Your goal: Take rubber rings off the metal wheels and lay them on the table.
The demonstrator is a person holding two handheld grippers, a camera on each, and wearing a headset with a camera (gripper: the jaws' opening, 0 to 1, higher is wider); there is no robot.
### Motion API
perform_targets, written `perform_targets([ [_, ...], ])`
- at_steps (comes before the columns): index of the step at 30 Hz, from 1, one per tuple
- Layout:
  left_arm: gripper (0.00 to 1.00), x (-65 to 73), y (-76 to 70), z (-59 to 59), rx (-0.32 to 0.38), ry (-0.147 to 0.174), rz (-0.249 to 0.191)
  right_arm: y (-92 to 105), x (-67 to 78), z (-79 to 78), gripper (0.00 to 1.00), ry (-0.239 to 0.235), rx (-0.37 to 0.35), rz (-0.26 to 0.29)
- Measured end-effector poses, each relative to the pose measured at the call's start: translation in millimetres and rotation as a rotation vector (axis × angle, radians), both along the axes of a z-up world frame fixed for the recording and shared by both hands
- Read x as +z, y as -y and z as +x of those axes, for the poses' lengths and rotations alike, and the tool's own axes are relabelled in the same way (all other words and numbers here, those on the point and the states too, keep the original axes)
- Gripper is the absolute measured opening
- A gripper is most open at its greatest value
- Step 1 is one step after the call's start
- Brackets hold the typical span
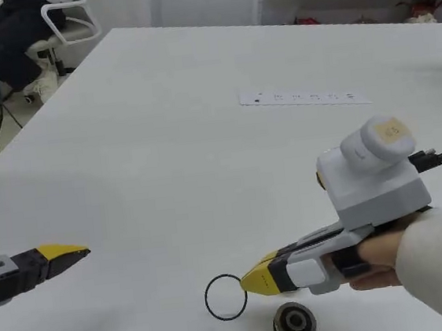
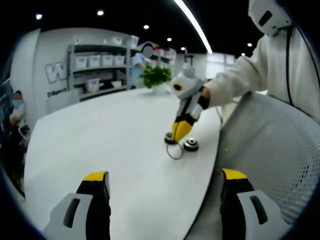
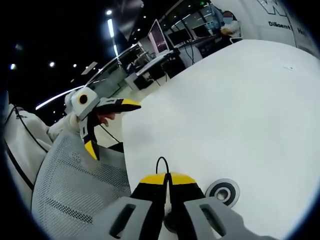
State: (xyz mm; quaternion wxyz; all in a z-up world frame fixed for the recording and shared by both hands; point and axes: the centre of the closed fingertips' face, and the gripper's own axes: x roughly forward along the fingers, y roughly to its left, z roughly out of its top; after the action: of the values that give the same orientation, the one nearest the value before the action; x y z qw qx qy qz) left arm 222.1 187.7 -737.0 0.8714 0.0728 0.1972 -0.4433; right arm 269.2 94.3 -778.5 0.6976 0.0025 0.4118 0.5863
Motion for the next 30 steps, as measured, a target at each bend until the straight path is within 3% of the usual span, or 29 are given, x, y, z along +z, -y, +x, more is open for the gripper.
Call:
perform_targets([
  [14, 0.92, -1.5, -3.7, -0.4, 0.007, -0.001, 0.001, 1.4, -18.9, -0.8, 0.0, -0.002, -0.001, -0.049],
  [30, 0.92, -1.2, -3.7, 0.5, 0.008, -0.001, -0.004, 4.9, -24.7, 0.5, 0.0, 0.016, -0.007, -0.066],
])
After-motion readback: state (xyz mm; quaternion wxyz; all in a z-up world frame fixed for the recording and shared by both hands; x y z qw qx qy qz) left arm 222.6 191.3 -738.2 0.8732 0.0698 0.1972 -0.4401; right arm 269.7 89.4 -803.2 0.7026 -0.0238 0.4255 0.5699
